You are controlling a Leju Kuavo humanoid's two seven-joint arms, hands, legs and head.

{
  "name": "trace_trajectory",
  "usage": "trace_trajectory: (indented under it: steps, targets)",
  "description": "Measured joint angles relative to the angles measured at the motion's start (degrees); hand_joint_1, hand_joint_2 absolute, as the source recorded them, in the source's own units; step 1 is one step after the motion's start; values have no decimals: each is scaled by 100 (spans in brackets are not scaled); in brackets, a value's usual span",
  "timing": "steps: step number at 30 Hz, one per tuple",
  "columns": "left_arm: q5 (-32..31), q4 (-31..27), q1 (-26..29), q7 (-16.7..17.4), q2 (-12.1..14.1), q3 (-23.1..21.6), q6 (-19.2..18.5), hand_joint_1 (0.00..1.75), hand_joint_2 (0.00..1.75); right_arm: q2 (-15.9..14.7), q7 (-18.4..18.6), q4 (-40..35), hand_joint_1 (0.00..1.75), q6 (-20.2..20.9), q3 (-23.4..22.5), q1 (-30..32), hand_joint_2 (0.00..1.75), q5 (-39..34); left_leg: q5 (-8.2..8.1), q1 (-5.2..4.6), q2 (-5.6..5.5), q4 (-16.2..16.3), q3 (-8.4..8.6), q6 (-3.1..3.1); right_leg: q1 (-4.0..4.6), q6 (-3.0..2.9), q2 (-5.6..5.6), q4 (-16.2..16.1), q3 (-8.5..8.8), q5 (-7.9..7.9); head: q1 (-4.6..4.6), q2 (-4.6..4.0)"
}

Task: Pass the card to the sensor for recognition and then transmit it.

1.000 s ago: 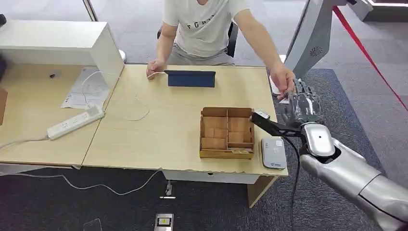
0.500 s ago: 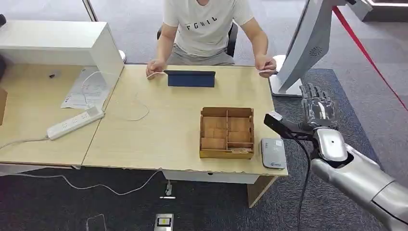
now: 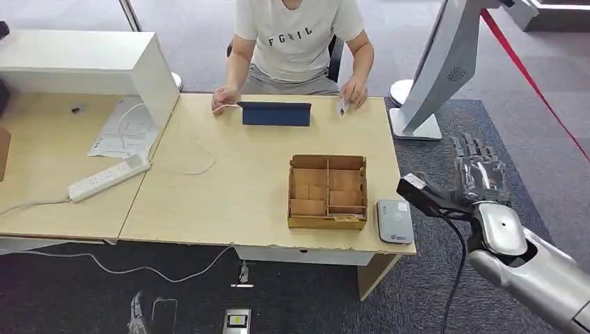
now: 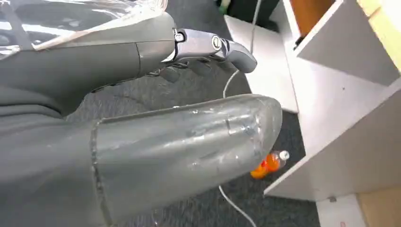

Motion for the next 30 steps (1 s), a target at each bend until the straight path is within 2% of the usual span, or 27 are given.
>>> trace_trajectory:
  steps: [3,10,11,12,13,14,21,30]
  targets:
    - [373,-7,-2,0,-13,66,0,0,0,-55,0,-118,0,-13,-31,42,0,0,0,0,1,0,0,0,0,0,0,0,0,0,-2,0]
    - [467,-7,-1,0,-13,66,0,0,0,-61,0,-127,0,-18,-35,46,0,0,0,0,1,0,0,0,0,0,0,0,0,0,-2,0]
    - [1261,-4,-7,0,-15,37,-89,0,0,-94,0,-182,0,-83,-48,76,0,-15,-1,0,1,0,0,0,0,0,0,0,0,0,0,0]
    - [2154,15,17,7,-13,48,-493,0,0,-125,-9,-247,0,-335,-83,151,0,-94,-1,-1,0,0,-2,0,0,0,0,-1,0,0,-2,0]
    - [2507,92,32,7,-11,103,-1159,0,0,-164,-9,-355,0,-547,-177,270,0,-109,-1,-1,-4,0,-4,1,-1,1,-3,-3,-1,-1,-2,0]
    - [2505,186,33,7,-11,232,-1620,0,0,-289,-2,-562,0,-586,-321,533,0,-50,-1,-1,-3,0,-4,1,-1,1,-3,-3,0,-1,-2,0]
    - [2260,273,41,7,-24,466,-1576,0,0,-459,0,-975,0,-671,-773,1048,0,151,-1,-1,-3,0,-3,1,0,1,-3,-3,0,-1,-2,0]
    - [2046,230,66,4,-46,483,-1165,0,0,-546,0,-1377,0,-979,-1294,1756,0,400,-1,-1,-3,-1,-3,1,0,0,-3,-3,1,-1,-4,0]
